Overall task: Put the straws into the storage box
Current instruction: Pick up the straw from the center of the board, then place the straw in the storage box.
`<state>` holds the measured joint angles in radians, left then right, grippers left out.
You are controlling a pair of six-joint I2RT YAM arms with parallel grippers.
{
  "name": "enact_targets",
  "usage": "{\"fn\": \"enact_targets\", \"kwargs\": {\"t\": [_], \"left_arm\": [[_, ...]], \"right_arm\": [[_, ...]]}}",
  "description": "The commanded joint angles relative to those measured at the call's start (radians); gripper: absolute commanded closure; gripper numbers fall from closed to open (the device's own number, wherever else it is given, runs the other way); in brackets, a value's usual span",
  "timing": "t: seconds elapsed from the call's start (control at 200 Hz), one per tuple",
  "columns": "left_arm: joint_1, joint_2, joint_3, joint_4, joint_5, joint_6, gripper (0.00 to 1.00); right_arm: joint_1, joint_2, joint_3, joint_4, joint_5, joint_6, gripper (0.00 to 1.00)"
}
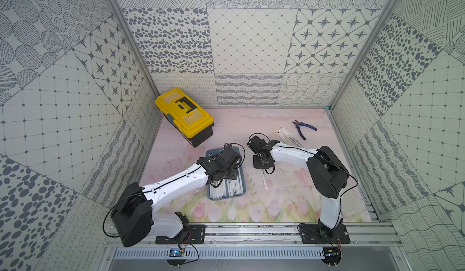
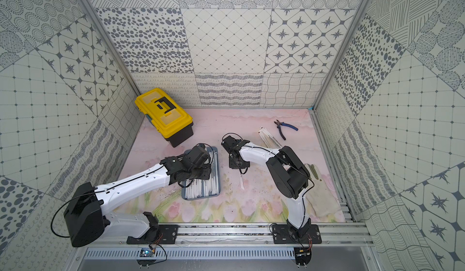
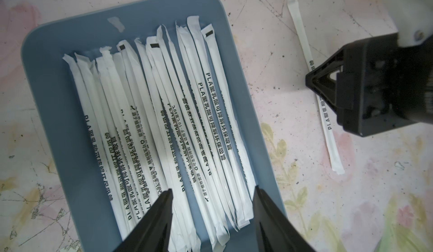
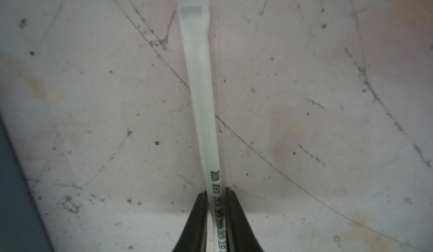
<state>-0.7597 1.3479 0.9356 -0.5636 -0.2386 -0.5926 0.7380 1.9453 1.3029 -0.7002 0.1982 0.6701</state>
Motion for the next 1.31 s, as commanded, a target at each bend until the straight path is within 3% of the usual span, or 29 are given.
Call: {"fn": "enact_targets", "kwargs": {"t": [0.0,0.15,0.29,0.415,0.515,0.73,1.076,1.141,1.301], "left_arm": [[0.0,-0.012,0.009,0.005,-0.028,0.013,0.41],[0.066,-0.088,0.015,-0.077,-0.094,0.018,0.41],[0.223,-0.205,0.011,-0.198,-0.176,0.021,0.41],[0.411,-0.31,-0.031,-0.249,-0.188,0.049,0.41],[0.494,-0.358,-0.039,-0.264,-0.139,0.069,0.41],[0.501,-0.384,-0.059,-0.24,-0.068,0.054,0.41],[0.501,-0.382,-0.081,-0.213,-0.007,0.033,0.41],[0.501,-0.38,-0.077,-0.212,-0.003,0.033,0.42],[0.493,-0.377,-0.046,-0.214,0.008,0.047,0.42]], "right_arm": [[-0.004,0.005,-0.009,0.024,0.008,0.005,0.88],[0.053,-0.075,0.074,-0.03,0.044,0.014,0.9],[0.175,-0.088,0.179,-0.036,0.018,0.082,0.91],[0.278,-0.011,0.239,0.072,-0.013,0.183,0.92],[0.325,0.104,0.375,0.068,-0.033,0.207,0.92],[0.346,0.267,0.542,0.03,-0.034,0.197,0.92],[0.331,0.337,0.572,0.008,-0.045,0.21,0.86],[0.33,0.328,0.587,-0.01,-0.057,0.209,0.78],[0.309,0.172,0.52,-0.006,-0.059,0.192,0.74]]}}
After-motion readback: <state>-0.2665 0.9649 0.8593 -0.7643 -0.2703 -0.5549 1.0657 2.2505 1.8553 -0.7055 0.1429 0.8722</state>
